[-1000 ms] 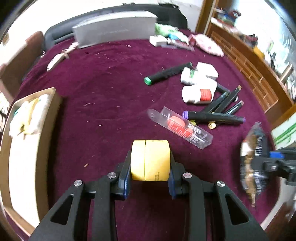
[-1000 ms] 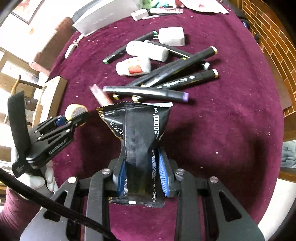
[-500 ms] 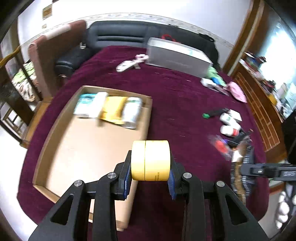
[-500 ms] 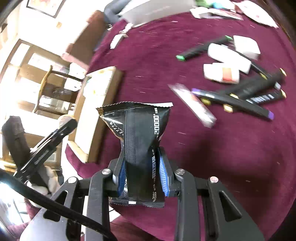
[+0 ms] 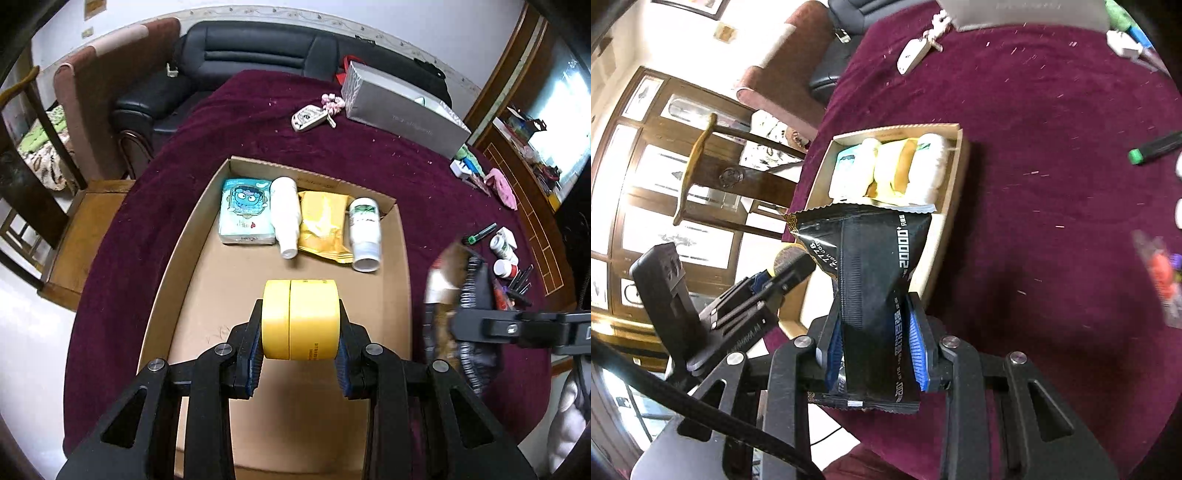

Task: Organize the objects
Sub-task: 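Carry the tape roll and black pouch over the tray and open both grippers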

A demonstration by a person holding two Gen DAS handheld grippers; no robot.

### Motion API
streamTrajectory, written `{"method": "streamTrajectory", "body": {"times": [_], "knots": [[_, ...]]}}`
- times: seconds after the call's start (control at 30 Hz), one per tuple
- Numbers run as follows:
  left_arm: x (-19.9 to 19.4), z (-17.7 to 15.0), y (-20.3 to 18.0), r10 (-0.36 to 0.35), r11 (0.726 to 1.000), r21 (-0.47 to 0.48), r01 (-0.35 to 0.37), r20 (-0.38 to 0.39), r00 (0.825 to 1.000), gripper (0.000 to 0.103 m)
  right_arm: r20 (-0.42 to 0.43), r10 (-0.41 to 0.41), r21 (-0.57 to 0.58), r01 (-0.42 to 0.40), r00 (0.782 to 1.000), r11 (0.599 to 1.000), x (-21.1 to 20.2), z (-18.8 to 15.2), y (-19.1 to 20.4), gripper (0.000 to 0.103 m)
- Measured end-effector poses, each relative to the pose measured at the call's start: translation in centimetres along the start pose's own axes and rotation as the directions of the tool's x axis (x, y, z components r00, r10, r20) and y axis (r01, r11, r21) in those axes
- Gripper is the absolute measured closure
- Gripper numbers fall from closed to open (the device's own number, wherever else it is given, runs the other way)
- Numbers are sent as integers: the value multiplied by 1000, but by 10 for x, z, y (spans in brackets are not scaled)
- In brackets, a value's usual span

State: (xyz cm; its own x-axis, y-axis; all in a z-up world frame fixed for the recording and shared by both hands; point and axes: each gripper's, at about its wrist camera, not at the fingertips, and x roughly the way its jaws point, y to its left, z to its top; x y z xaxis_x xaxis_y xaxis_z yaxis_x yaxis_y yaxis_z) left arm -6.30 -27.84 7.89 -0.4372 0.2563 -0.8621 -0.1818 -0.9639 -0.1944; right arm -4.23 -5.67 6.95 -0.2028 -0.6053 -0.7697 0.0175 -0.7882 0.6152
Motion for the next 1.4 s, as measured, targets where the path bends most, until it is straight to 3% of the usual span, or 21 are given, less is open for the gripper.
{"method": "streamTrajectory", "body": {"times": [0.37, 0.8, 1.1, 1.3, 1.4], "knots": [[42, 8, 25, -36, 999, 34, 38, -67, 997, 75, -47, -92, 56, 95, 995, 994, 56, 18, 10, 74], [65, 12, 24, -61, 996, 57, 66, -79, 995, 75, -66, -249, 94, 254, 966, 962, 87, 20, 2, 74], [66, 10, 18, -39, 994, 97, 45, -64, 997, 73, -48, -297, 88, 300, 954, 950, 90, 25, 5, 74], [63, 11, 25, -101, 994, 23, 102, -70, 993, 68, -42, -293, 103, 295, 955, 950, 92, 25, 7, 72], [55, 12, 28, -112, 994, -3, 112, -52, 992, 64, -13, -279, 98, 279, 960, 955, 85, 26, 11, 66]]}}
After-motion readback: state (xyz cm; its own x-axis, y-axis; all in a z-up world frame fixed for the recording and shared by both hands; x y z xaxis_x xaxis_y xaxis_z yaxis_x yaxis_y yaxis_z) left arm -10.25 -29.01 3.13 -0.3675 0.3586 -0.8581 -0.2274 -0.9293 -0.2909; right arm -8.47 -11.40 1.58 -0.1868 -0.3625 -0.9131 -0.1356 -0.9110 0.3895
